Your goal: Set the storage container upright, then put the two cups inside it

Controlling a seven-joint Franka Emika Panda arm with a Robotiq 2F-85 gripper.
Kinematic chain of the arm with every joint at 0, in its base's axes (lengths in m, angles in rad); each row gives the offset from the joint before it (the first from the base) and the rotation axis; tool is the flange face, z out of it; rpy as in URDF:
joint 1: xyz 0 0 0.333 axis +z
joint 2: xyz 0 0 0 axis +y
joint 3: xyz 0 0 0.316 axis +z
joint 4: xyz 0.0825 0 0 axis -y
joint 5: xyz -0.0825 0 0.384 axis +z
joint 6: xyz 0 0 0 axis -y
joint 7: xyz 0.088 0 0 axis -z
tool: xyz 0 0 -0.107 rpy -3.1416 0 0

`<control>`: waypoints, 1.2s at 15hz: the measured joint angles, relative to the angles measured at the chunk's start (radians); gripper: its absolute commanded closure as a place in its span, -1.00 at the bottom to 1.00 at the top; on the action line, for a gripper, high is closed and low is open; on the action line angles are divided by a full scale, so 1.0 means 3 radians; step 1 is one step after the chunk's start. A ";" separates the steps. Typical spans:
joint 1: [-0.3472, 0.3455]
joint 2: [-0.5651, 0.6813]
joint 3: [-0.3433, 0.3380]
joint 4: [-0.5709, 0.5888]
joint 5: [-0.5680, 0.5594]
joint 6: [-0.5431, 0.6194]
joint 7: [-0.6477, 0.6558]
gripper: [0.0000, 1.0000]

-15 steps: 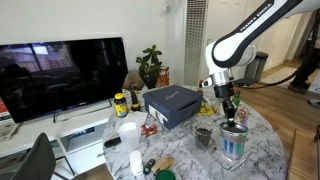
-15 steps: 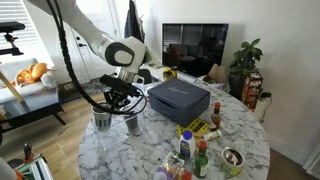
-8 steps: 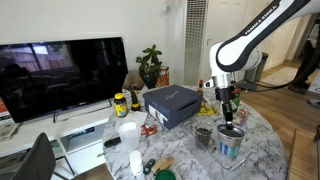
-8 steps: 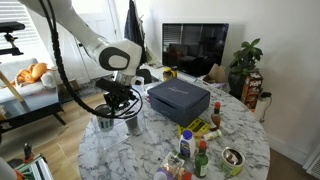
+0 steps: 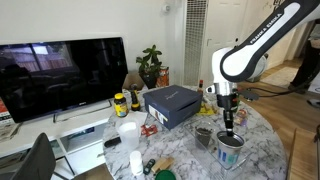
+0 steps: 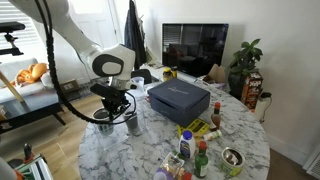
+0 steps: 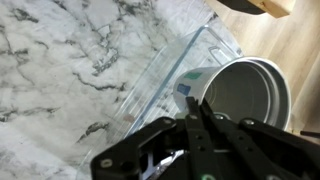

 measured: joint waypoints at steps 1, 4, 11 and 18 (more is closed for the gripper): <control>0.0002 0.0003 0.0010 -0.0022 0.0002 0.0053 0.0042 0.98; 0.0007 0.0022 0.0039 -0.0078 0.0006 0.0200 0.0156 0.98; 0.0048 0.0093 0.0107 -0.0163 0.0021 0.0458 0.0348 0.98; 0.0057 0.0158 0.0125 -0.0194 0.0022 0.0602 0.0467 0.70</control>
